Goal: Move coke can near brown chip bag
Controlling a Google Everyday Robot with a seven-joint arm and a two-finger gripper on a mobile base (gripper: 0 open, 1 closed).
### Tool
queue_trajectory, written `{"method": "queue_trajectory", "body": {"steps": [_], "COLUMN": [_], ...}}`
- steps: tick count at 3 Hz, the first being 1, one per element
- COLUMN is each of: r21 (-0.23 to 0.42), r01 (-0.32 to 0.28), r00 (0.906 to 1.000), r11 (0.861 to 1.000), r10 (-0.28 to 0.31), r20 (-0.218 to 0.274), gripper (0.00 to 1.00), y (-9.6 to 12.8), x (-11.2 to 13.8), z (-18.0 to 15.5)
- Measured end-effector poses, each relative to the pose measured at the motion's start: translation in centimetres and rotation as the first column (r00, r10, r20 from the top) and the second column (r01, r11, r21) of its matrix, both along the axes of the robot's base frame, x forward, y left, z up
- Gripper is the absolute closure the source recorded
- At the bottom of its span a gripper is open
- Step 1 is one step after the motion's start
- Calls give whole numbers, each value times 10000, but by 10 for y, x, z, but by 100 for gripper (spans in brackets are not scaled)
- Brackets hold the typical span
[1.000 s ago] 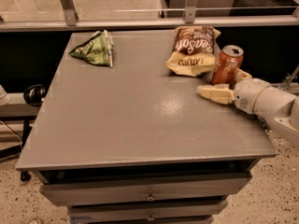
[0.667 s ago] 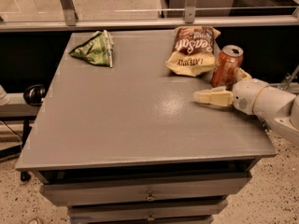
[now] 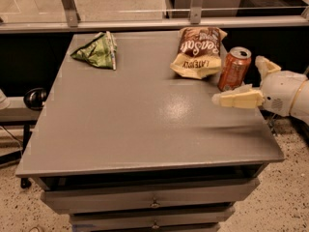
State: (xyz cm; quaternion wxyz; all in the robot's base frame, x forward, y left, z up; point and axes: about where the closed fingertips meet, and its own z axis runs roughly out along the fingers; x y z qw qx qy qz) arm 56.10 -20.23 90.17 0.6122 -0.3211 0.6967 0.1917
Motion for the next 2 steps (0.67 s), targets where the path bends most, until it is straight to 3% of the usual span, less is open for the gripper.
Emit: {"method": "queue_trajectory", "body": {"steps": [1, 2], "r21": [-524, -587], "r01": [-537, -948], "r00": [9968, 9938], "r11": [9972, 9938], "r10": [567, 979], "r20": [563, 529], "gripper": [0, 0], "y": [-9, -2], "x": [-54, -68], "z": [52, 56]}}
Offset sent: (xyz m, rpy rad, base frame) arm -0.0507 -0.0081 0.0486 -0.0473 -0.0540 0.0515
